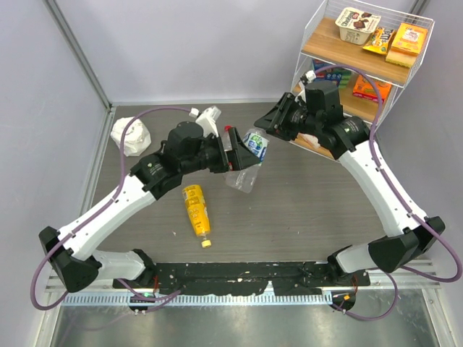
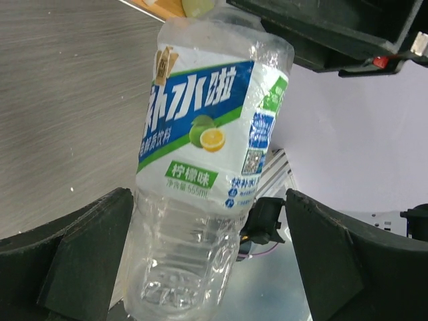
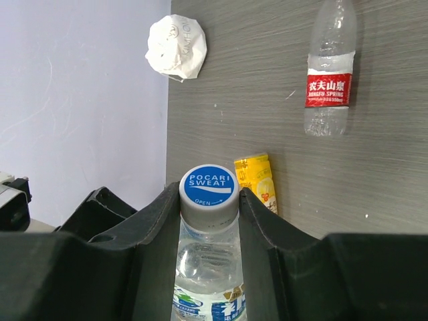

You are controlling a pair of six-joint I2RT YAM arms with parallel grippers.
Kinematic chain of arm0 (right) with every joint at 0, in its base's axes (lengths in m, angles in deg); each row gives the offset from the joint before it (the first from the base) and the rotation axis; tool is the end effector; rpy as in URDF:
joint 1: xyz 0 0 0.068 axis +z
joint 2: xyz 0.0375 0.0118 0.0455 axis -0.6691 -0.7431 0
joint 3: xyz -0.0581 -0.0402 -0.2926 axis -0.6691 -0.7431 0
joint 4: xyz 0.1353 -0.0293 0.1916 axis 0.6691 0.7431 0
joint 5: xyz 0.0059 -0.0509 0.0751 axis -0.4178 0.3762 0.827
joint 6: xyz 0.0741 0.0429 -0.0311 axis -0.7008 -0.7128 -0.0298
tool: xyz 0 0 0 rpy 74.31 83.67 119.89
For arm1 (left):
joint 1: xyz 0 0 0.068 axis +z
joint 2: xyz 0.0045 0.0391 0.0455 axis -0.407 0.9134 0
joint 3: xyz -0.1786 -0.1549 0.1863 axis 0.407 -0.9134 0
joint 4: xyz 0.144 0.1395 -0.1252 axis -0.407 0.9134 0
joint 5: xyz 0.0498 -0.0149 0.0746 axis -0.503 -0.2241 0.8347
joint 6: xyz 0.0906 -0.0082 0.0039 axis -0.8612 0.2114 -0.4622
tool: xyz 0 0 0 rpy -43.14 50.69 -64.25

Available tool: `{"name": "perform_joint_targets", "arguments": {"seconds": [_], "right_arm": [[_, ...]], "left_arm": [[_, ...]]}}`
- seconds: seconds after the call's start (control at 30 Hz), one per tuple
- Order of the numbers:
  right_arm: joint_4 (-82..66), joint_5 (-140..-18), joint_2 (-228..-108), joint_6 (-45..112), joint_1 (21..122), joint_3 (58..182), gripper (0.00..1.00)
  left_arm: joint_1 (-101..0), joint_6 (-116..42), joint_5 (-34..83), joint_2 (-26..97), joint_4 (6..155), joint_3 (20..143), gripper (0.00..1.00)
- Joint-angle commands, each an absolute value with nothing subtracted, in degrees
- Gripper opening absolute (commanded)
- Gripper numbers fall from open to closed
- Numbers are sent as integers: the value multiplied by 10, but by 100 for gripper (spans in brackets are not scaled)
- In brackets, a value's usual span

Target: Unscrew the bottle caps

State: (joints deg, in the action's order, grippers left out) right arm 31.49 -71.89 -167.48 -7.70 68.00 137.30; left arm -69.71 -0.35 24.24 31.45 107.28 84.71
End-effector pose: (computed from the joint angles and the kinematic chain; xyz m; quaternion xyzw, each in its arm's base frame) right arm 0.2677 0.1542 0.4374 0.0946 0.8448 0.3991 0.3436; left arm 0.1881 -0.2104 0.4121 0.0221 0.8206 -0.4586 0.3403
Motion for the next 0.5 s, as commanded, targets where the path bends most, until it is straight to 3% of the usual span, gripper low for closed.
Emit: {"name": "perform_joint_targets", "arguments": {"seconds": [0.0,0.27,0.47], "right_arm": [[343,-745,-1671,-77,684,1416,2],[375,-762,-1678,-94,685,1446,2],[379,-756,-1684,-90,685,1447,2]], "left_arm": [[-700,-31,226,338,1076,888,100],[-713,-59,225,352,1097,884,92],[-727,-68,233,352,1103,876,82]]}}
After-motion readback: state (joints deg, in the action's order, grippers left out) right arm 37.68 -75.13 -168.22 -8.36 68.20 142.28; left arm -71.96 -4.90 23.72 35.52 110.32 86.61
